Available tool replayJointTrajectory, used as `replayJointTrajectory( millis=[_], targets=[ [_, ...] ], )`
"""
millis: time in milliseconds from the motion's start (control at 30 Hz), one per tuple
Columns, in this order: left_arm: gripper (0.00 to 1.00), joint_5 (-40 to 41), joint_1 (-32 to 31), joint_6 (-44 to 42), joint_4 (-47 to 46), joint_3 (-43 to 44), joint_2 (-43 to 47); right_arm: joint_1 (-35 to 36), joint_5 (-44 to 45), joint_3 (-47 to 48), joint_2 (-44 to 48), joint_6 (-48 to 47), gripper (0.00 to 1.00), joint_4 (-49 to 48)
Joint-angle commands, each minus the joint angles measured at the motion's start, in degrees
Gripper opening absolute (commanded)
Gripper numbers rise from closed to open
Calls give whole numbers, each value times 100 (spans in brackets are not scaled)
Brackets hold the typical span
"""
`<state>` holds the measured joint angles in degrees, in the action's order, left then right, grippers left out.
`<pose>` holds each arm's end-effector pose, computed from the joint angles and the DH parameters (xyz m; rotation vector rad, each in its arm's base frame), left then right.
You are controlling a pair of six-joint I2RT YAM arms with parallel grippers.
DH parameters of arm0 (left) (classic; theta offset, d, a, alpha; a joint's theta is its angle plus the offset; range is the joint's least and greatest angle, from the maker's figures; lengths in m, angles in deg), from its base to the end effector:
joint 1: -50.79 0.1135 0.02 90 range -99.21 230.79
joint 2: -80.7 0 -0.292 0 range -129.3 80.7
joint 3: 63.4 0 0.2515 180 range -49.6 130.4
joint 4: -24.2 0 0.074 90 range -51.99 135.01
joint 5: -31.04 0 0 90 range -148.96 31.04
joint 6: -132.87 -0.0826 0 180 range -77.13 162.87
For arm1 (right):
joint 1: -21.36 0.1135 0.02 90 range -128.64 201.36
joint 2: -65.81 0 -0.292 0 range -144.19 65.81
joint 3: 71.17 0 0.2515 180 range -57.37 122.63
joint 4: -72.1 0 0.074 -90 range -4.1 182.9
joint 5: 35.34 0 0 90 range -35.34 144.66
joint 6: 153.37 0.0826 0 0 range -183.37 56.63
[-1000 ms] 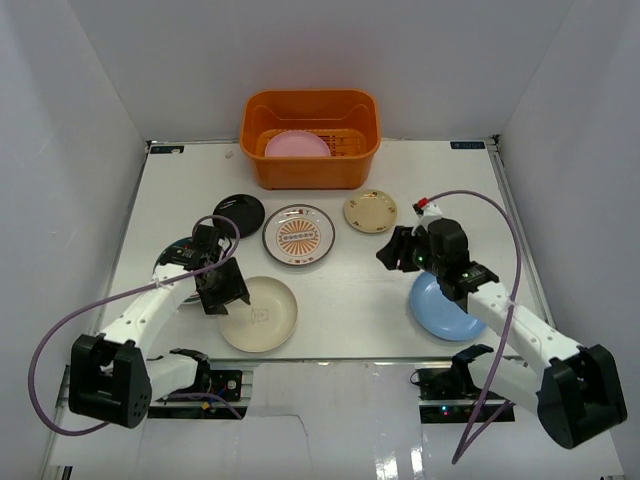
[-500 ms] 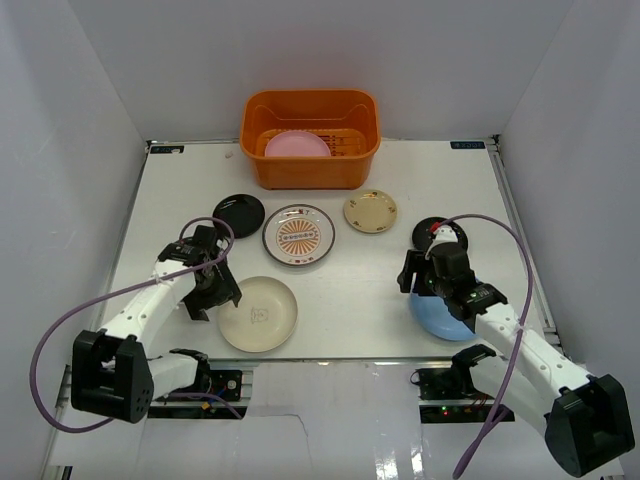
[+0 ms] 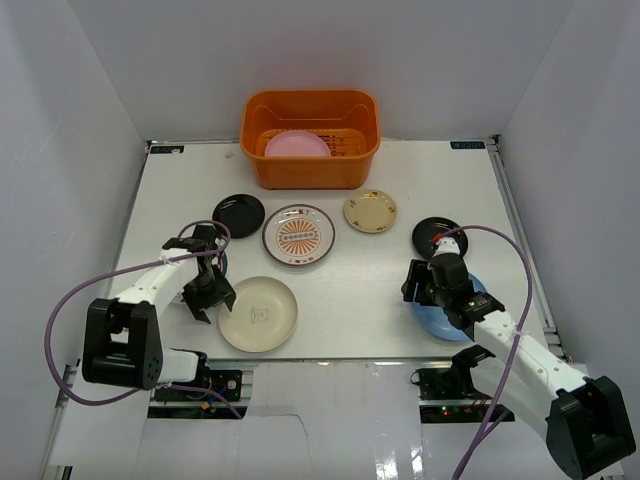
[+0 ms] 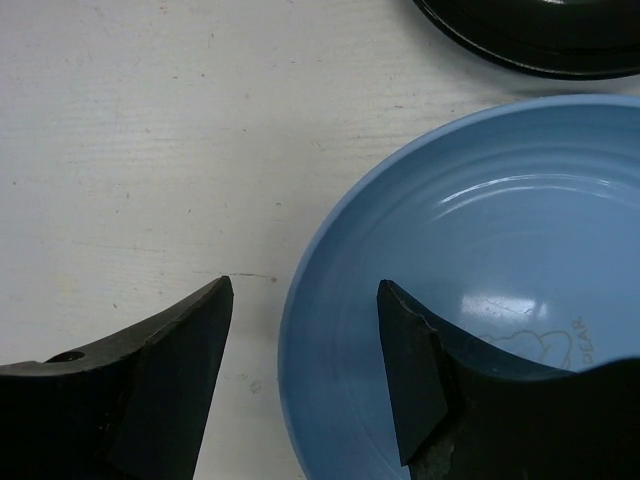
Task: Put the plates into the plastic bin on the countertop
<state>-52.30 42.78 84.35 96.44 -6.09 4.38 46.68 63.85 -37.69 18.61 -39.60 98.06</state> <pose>0.1848 -0.0163 0.1593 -0.8929 2.9766 0.1784 0.1734 0.0675 0.1688 0.0549 2.2669 0.2765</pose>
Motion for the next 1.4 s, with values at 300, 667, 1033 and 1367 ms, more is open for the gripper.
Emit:
replayJointTrajectory(
  millis=[300, 667, 1033, 1367],
  targets=[
    [52, -569, -166, 247, -719, -360, -24, 61, 461, -26, -377, 145, 60, -215],
    [0, -1008, -456, 28, -895, -413, 213, 96, 751, 89, -545, 374, 46, 146],
    [0, -1904, -1071, -96, -1027, -36, 1803, 350, 908, 492, -1265, 357, 47, 392],
    [0, -1782, -1176, 70, -1603, 1783, 2042, 904, 1077, 519, -1292, 594, 8, 542]
  ],
)
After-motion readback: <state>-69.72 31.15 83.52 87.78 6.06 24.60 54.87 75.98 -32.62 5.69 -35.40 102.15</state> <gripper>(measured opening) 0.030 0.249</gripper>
